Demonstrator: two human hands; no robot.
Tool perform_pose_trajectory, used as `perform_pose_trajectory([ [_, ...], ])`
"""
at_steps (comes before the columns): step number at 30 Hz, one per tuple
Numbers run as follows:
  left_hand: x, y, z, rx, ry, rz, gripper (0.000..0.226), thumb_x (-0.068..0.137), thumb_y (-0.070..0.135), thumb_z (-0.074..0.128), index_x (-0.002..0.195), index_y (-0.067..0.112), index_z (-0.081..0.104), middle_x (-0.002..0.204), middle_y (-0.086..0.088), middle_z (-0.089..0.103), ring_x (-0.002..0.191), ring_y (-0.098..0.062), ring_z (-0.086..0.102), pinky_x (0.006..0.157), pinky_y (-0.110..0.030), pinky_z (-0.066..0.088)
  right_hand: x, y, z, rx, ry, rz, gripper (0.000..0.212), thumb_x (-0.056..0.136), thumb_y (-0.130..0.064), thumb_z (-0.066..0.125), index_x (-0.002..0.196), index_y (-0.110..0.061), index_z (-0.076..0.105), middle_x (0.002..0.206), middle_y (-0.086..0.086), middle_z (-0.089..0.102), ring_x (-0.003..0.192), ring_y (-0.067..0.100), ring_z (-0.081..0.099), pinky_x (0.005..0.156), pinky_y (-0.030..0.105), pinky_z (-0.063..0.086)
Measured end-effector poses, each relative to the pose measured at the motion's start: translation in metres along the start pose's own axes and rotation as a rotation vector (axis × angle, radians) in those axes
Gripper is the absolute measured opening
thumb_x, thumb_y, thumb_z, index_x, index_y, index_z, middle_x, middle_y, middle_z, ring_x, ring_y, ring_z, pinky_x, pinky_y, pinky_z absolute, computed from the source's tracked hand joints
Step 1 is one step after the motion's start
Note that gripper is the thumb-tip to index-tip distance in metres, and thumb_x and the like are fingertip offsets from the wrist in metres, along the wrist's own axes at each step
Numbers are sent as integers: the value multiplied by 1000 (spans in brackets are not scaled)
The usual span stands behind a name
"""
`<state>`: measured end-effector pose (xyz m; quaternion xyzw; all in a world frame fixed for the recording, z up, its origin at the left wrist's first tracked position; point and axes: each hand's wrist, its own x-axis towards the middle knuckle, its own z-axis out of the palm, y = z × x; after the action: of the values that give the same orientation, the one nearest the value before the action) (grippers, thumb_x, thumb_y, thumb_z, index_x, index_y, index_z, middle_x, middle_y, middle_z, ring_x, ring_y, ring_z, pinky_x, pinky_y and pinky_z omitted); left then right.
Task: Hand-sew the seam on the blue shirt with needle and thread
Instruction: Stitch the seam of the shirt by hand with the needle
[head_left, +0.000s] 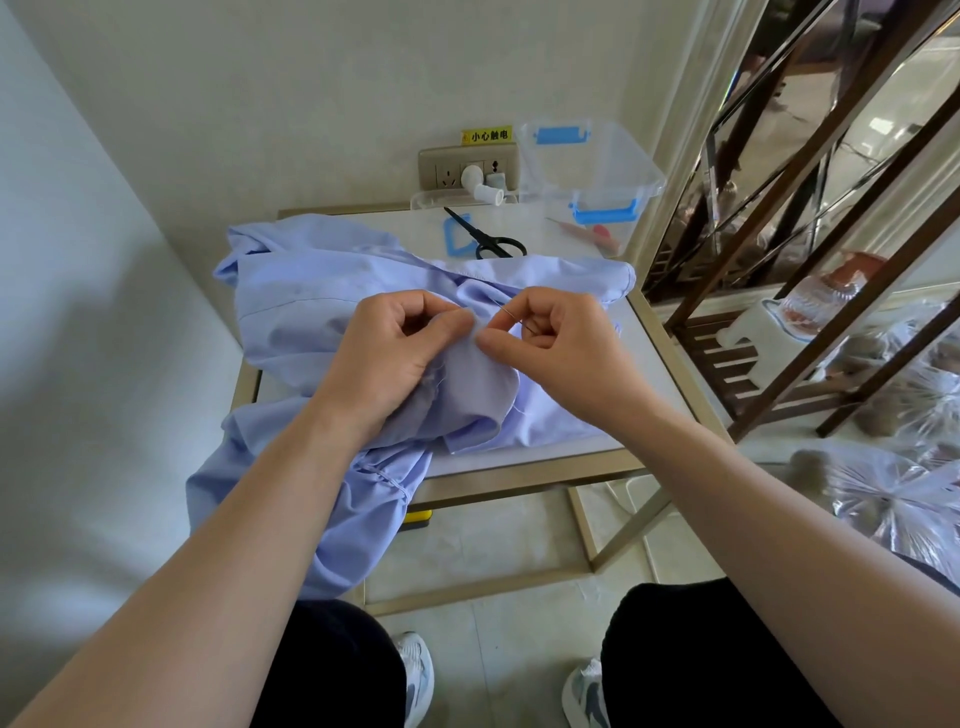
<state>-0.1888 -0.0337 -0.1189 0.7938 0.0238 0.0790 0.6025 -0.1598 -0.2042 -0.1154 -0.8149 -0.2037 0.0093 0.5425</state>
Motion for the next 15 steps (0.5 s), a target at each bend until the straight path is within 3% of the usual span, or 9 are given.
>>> perform_pose_trajectory([
  [5, 1, 0, -2, -3, 11, 2, 16, 91, 15, 66, 76, 18, 70, 65, 9, 63, 64, -2, 53, 61, -14, 42, -2, -6, -7, 13, -55, -21, 13, 88, -10, 69, 76, -7, 65, 53, -1, 25, 50, 9, 22, 51, 14, 23],
  [7, 2, 0, -3, 0, 16, 4, 17, 91, 14, 66, 76, 19, 70, 62, 14, 63, 62, 1, 52, 60, -12, 41, -3, -10, -13, 15, -177, -18, 11, 88, -9, 69, 77, -6, 66, 58, 7, 30, 52, 9, 23, 52, 14, 24],
  [10, 0, 1, -2, 5, 12, 11, 16, 91, 13, 65, 77, 19, 70, 65, 12, 64, 64, 1, 54, 63, -11, 42, -6, -12, -19, -27, -380, -25, 10, 87, -10, 70, 78, -11, 68, 59, 4, 33, 57, 11, 28, 55, 17, 26],
  [13, 0, 1, -3, 1, 13, 16, 13, 91, 15, 66, 80, 17, 72, 71, 7, 66, 68, 0, 56, 65, -13, 44, -3, -8, -21, -22, -354, -15, 4, 92, -11, 65, 91, -9, 69, 64, 10, 32, 58, 13, 28, 55, 19, 27],
  [15, -1, 1, -5, -5, 6, 7, 10, 91, 17, 66, 85, 13, 73, 77, 0, 67, 70, -3, 56, 65, -15, 44, 1, -5, -23, 86, -299, 35, 14, 97, -5, 53, 105, -9, 64, 67, 11, 34, 57, 11, 31, 53, 18, 30],
])
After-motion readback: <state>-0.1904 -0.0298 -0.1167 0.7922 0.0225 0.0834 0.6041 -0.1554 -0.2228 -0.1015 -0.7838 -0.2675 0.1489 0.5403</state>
